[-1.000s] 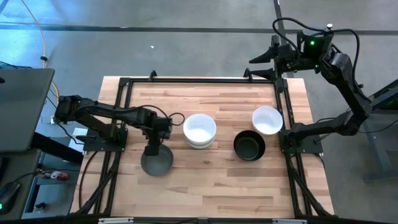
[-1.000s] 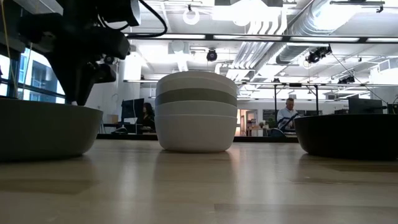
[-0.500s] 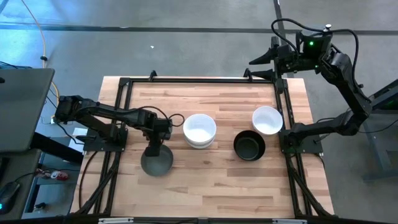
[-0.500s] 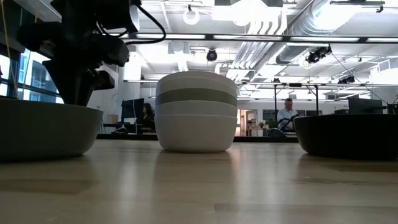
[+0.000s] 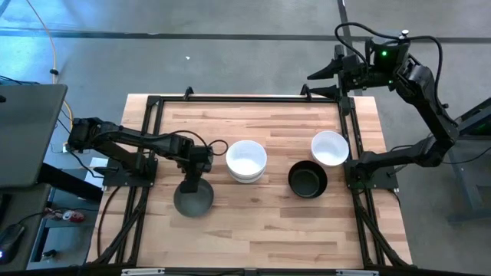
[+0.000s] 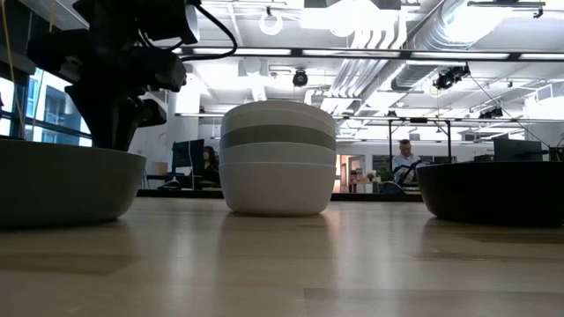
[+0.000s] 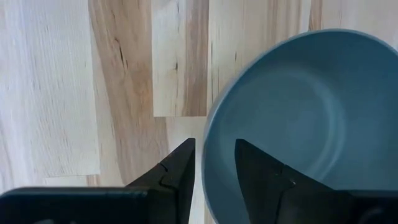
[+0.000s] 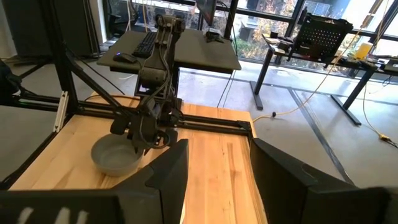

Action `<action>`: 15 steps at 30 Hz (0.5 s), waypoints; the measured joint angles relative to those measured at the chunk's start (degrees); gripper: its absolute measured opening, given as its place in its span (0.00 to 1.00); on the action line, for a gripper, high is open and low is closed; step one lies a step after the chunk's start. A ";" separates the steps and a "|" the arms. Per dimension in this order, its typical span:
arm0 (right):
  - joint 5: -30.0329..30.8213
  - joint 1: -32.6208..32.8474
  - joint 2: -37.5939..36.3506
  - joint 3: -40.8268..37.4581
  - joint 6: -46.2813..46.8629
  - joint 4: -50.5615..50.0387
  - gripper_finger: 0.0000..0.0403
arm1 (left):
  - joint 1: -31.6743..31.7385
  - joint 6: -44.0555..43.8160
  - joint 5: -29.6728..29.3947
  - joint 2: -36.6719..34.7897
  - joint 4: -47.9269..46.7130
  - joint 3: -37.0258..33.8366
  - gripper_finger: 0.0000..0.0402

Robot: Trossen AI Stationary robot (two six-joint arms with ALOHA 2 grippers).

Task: Nest bowls inside each other
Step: Stack the dark gray bowl on top of the white bowl

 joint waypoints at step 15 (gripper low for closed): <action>-0.03 0.02 0.02 -0.02 -0.09 -0.02 0.41 | 0.10 1.03 0.80 2.50 0.85 -0.04 0.22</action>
